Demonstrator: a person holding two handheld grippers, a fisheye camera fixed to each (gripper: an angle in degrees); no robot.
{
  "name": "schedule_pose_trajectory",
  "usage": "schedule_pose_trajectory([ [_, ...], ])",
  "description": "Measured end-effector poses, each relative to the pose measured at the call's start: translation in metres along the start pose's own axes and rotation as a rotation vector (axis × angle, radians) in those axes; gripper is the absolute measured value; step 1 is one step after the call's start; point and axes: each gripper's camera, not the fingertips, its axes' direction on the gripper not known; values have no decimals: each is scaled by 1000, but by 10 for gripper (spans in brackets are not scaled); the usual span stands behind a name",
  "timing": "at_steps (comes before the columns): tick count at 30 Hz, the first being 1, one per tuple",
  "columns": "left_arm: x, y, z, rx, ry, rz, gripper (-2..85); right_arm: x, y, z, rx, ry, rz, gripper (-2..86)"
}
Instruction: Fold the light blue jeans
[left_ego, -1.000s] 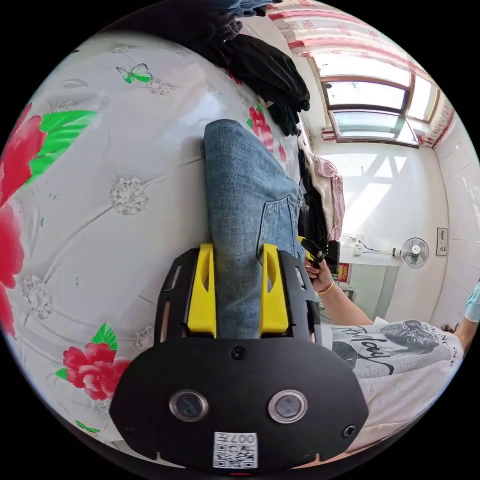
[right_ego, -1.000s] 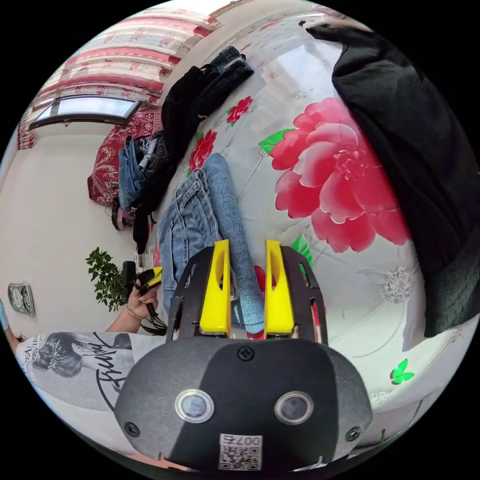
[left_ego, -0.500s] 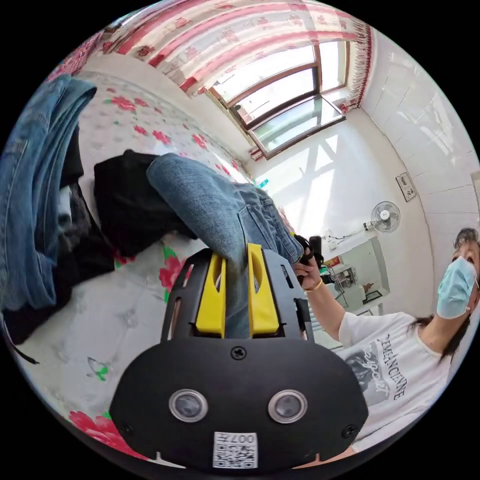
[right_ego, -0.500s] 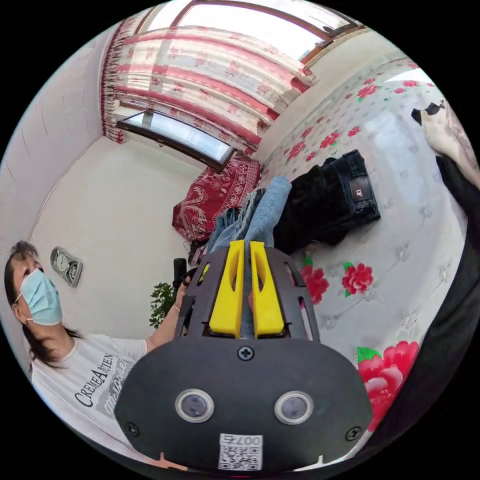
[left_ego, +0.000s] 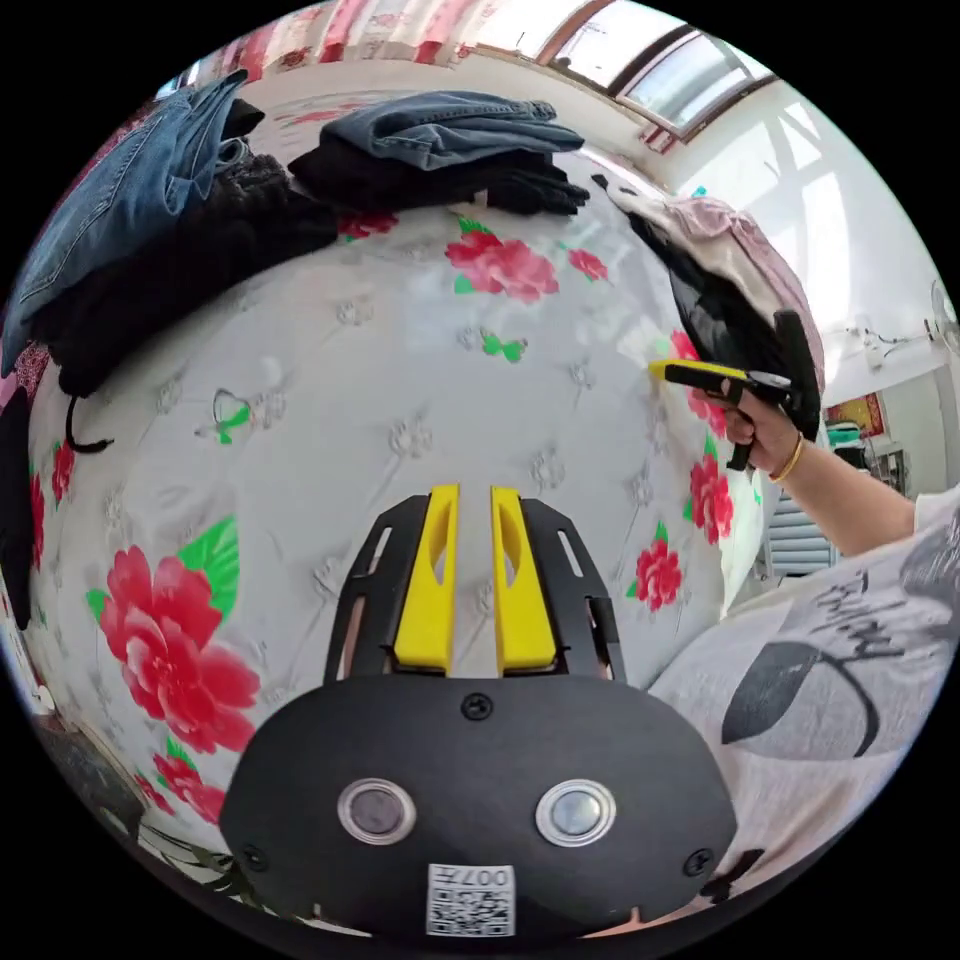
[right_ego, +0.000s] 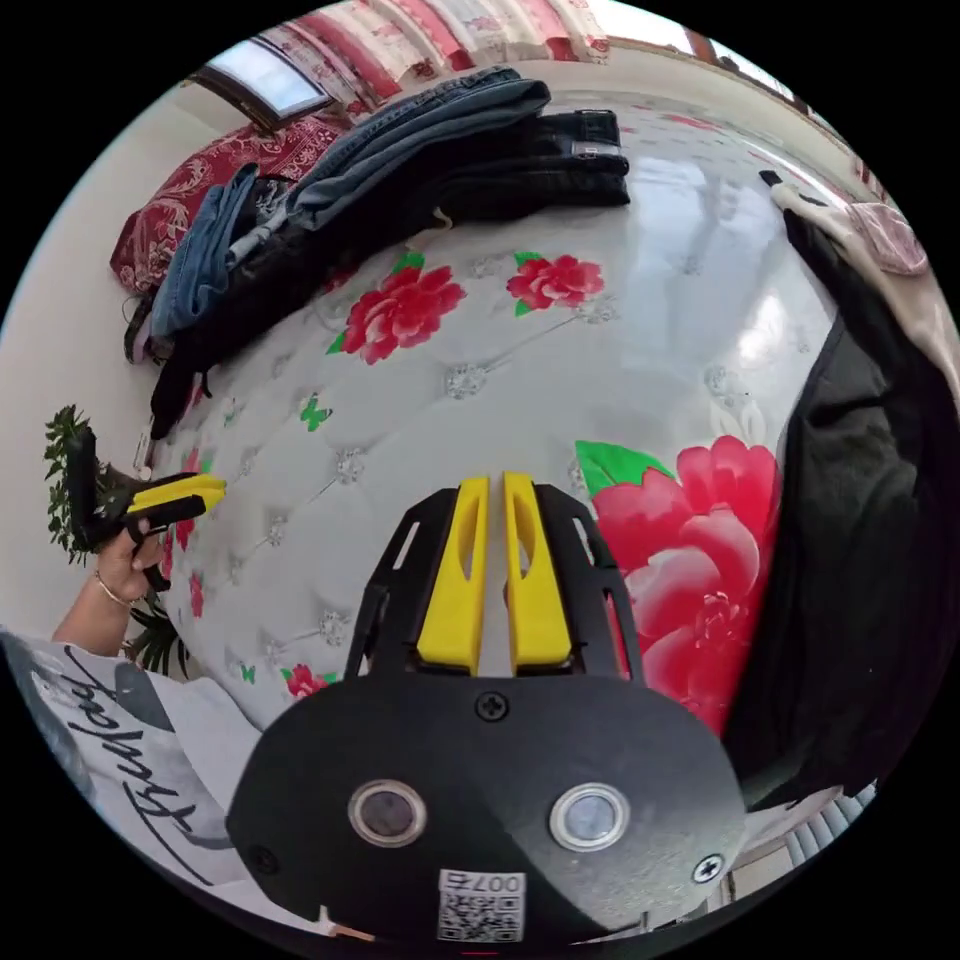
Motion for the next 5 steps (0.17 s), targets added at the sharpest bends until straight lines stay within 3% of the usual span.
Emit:
schedule_pose_trajectory([
  [5, 64, 63, 23, -227, -172, 117, 50, -13, 68, -14, -54, -51, -124, 4],
])
